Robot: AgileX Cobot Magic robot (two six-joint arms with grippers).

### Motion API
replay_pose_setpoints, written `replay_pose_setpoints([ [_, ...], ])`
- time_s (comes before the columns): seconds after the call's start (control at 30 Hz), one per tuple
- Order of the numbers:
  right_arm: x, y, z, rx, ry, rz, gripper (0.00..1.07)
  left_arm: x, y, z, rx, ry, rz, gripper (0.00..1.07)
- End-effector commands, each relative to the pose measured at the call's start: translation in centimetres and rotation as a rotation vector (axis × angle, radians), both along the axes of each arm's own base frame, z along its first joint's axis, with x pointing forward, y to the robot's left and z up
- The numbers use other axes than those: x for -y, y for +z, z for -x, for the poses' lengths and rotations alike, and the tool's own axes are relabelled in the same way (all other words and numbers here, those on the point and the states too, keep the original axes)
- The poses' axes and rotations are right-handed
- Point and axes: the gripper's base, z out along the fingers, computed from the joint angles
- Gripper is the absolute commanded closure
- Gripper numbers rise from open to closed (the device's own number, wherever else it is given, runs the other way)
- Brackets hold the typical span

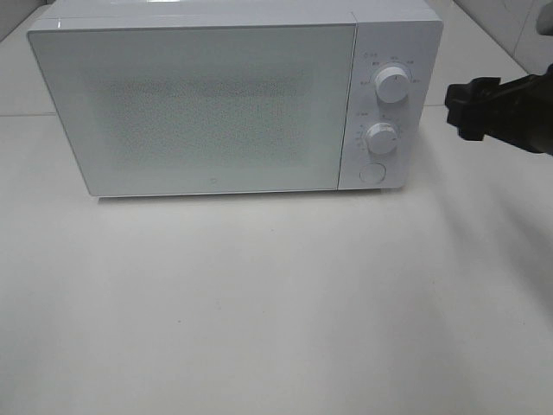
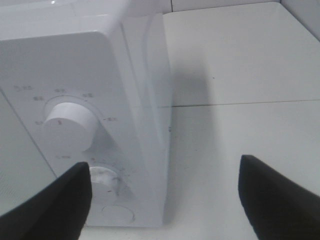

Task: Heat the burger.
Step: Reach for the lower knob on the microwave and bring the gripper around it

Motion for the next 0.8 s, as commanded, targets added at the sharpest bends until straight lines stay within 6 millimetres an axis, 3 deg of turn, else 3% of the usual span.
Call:
replay_pose_setpoints([
  [0.03,-1.6,-0.6,-0.3,0.04,0.054,0.009,0.32,0.0,0.1,0.2,0.032,-0.002,0.012,1.06],
  [0.53,-6.8,-4.7,-0.2,0.076,0.088,0.104,0.32,0.0,0.1,0.2,0.032,-0.002,0.012,1.06],
  [0.8,-6.9,-6.4,-0.7,0.089,0.058,0.109,0.32,0.0,0.1,0.2,0.032,-0.002,0.012,1.06],
])
